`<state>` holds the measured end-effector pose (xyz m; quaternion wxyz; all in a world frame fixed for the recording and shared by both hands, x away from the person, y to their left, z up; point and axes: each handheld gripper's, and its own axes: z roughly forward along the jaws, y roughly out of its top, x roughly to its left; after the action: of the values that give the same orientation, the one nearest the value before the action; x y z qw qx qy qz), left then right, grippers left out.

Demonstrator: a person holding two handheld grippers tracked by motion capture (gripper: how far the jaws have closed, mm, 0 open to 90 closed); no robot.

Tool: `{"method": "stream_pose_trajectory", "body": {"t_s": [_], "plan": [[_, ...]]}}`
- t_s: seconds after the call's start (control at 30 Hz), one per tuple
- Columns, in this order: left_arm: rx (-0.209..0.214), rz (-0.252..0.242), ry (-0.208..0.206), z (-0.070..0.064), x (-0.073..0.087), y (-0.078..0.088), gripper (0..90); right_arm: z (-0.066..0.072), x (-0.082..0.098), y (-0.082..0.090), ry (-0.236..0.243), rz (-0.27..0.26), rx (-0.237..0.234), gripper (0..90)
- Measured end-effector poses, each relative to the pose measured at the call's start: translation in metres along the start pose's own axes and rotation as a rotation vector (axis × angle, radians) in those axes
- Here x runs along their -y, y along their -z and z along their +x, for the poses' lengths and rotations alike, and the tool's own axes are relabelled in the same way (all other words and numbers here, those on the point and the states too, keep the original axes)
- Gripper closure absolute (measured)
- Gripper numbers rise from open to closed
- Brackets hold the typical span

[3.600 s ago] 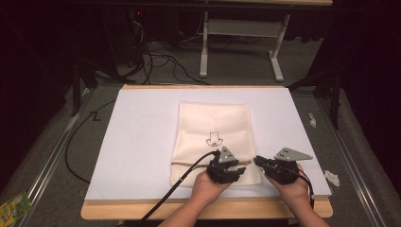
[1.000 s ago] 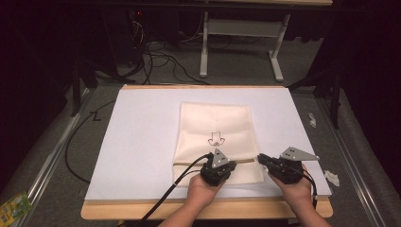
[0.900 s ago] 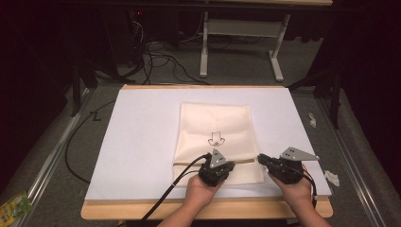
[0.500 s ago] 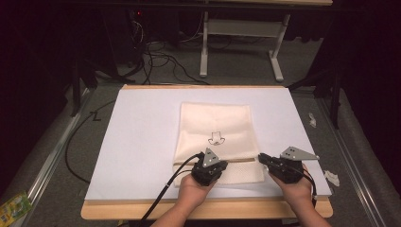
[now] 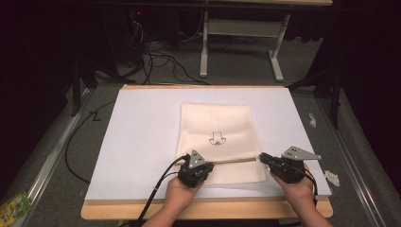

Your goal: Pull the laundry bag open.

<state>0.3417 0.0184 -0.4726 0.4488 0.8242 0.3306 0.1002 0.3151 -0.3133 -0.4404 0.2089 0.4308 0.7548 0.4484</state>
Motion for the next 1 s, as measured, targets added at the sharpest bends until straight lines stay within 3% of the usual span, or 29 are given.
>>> {"method": "stream_pose_trajectory", "body": {"t_s": [0.23,0.33,0.47,0.53,0.6,0.7,0.73,0.83,0.87,0.9,1.0], "plan": [[-0.021,0.046,-0.017,0.013,0.008,0.02,87.2,0.001,0.001,-0.001,0.002,0.01,0.0,85.2],[-0.031,0.037,0.016,0.027,0.013,0.033,87.2,-0.001,0.002,-0.001,-0.008,0.011,0.002,85.1],[-0.05,0.053,0.032,0.034,0.021,0.037,87.4,0.0,0.002,-0.002,0.008,0.018,0.013,85.3],[-0.047,0.049,0.039,0.037,0.023,0.039,87.5,0.0,0.002,-0.001,-0.008,0.022,0.016,85.3],[-0.051,0.034,0.061,0.048,0.029,0.043,87.5,-0.001,0.002,-0.001,-0.009,0.025,0.022,85.4],[-0.04,0.02,0.079,0.053,0.029,0.047,87.4,-0.003,0.003,-0.001,-0.014,0.024,0.025,85.3],[-0.058,0.013,0.09,0.059,0.028,0.051,87.5,-0.003,0.003,-0.001,-0.022,0.027,0.04,85.4],[-0.06,0.003,0.127,0.067,0.03,0.056,87.5,-0.008,0.003,0.0,-0.034,0.018,0.052,85.3],[-0.061,0.007,0.139,0.073,0.032,0.06,87.4,-0.015,0.004,0.004,-0.059,0.013,0.065,85.4],[-0.045,0.007,0.153,0.078,0.034,0.063,87.4,-0.017,0.005,0.005,-0.064,0.01,0.064,85.3],[-0.039,0.03,0.122,0.076,0.034,0.063,87.4,-0.019,0.006,0.006,-0.065,0.015,0.067,85.3]]}}
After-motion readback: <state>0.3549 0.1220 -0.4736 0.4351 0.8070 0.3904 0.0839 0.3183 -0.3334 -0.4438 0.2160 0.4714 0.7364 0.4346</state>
